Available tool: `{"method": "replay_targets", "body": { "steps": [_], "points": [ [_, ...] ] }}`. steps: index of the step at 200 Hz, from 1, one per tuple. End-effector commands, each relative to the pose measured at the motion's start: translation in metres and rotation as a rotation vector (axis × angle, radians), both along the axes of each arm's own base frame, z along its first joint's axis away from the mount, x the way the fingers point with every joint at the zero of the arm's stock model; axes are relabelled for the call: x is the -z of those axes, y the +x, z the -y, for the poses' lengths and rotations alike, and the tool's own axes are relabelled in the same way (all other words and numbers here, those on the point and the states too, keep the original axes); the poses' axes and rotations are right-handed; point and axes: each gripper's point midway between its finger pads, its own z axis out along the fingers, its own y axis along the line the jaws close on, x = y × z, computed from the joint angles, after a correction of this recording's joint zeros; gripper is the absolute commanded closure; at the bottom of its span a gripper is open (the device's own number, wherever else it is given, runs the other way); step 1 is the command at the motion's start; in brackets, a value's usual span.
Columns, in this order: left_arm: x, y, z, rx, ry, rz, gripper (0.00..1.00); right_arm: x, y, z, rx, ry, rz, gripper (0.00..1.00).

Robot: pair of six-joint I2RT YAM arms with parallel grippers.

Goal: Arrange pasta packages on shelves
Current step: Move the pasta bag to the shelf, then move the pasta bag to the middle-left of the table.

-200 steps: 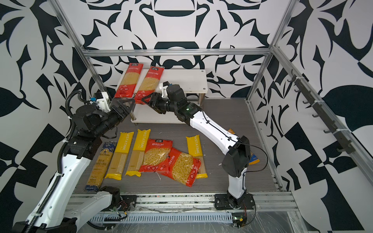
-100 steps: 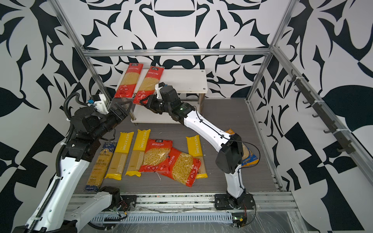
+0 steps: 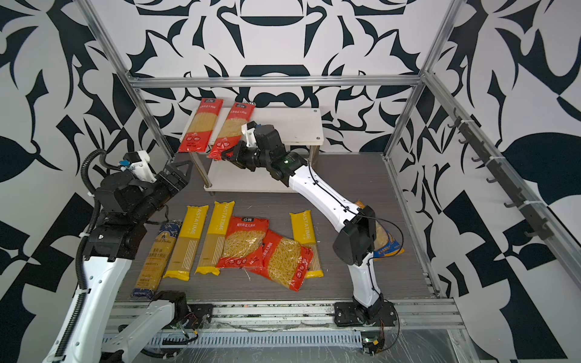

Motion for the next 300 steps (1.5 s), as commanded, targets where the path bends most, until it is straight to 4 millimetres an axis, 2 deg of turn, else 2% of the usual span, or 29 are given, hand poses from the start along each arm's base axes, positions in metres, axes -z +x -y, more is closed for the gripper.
{"method": "replay_targets", "body": {
  "steps": [1,33,65,118,141,153,164,183,197,217,244,281,300],
  "points": [
    [-0.012,-0.008,-0.007,-0.021,0.025,0.023,0.19,-0.050,-0.013,-0.001,-0.089,0.066,0.127,1.00],
    [-0.010,-0.009,-0.009,-0.025,0.027,0.017,0.19,-0.050,-0.016,-0.012,-0.163,0.057,0.142,1.00],
    [-0.009,-0.009,-0.009,-0.021,0.028,0.013,0.19,-0.049,-0.014,-0.011,-0.198,0.046,0.157,1.00],
    [-0.002,-0.006,-0.006,-0.010,0.010,-0.002,0.19,-0.042,0.010,-0.001,-0.158,0.053,0.150,1.00],
    [0.002,-0.006,-0.006,-0.008,0.004,-0.011,0.19,-0.040,0.009,-0.006,-0.181,0.074,0.140,0.82],
    [0.005,-0.008,-0.005,-0.005,0.002,-0.016,0.19,-0.044,0.003,-0.006,-0.205,0.097,0.149,0.65],
    [0.010,-0.009,-0.004,0.001,0.000,-0.029,0.19,-0.048,-0.006,-0.002,-0.217,0.108,0.163,0.55],
    [0.025,-0.012,-0.003,0.006,-0.009,-0.058,0.20,-0.051,-0.023,0.011,-0.219,0.105,0.184,0.47],
    [0.038,-0.015,-0.003,0.008,-0.017,-0.080,0.20,-0.048,-0.036,0.020,-0.222,0.091,0.188,0.44],
    [0.057,-0.022,-0.006,-0.008,-0.010,-0.113,0.20,-0.030,-0.054,0.034,-0.218,0.066,0.160,0.44],
    [0.095,-0.033,-0.012,-0.041,-0.007,-0.188,0.22,0.020,-0.080,0.055,-0.177,-0.023,0.106,0.43],
    [0.175,-0.050,-0.033,-0.149,0.068,-0.382,0.23,0.111,-0.113,0.064,-0.117,-0.164,0.022,0.45],
    [0.202,-0.059,-0.045,-0.194,0.127,-0.456,0.23,0.154,-0.120,0.061,-0.105,-0.184,-0.039,0.48]
  ]
}}
